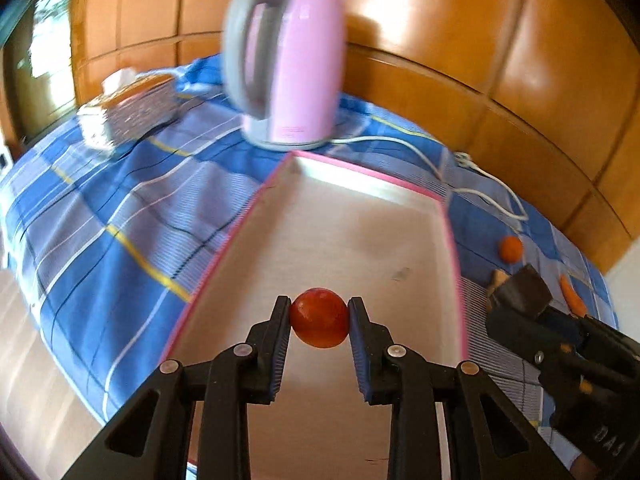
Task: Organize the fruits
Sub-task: 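Place the tomato in the white tray with the left tool while the right tool places the cylinder there, then move the left tool to the dark brown round fruit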
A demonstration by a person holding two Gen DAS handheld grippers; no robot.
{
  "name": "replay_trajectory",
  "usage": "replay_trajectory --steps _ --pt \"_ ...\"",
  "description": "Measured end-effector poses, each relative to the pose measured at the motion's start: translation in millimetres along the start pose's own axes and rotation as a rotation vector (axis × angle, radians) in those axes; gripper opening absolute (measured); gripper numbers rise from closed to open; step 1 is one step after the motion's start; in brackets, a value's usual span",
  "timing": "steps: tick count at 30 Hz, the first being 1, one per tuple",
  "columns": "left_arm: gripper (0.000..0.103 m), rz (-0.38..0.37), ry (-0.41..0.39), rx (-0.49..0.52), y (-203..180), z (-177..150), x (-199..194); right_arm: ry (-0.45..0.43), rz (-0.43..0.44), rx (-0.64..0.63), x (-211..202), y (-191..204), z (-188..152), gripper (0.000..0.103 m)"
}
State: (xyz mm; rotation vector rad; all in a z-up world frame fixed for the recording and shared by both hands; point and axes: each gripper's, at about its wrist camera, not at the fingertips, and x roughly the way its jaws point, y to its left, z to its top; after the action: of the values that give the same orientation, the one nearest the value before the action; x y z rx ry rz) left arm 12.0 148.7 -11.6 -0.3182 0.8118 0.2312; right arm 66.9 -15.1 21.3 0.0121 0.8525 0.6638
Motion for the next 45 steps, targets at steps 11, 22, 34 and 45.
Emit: replay_trajectory --steps 11,22,34,45 --pt "0.037 0.015 -0.012 -0.036 18.4 -6.3 -5.6 0.03 -0.015 0.04 9.8 7.7 -11.0 0.036" --pt "0.037 -0.061 0.002 0.079 -29.4 -17.6 -12.3 0.002 -0.113 0.158 -20.5 -34.9 -34.0 0.036" --pt "0.037 -0.084 0.029 0.166 -63.9 -30.1 -13.1 -0.024 -0.199 0.244 -43.3 -73.2 -54.2 0.036" --pt "0.037 -0.12 0.051 0.237 -91.6 -38.6 -10.8 -0.03 -0.272 0.342 -59.8 -110.3 -73.3 0.036"
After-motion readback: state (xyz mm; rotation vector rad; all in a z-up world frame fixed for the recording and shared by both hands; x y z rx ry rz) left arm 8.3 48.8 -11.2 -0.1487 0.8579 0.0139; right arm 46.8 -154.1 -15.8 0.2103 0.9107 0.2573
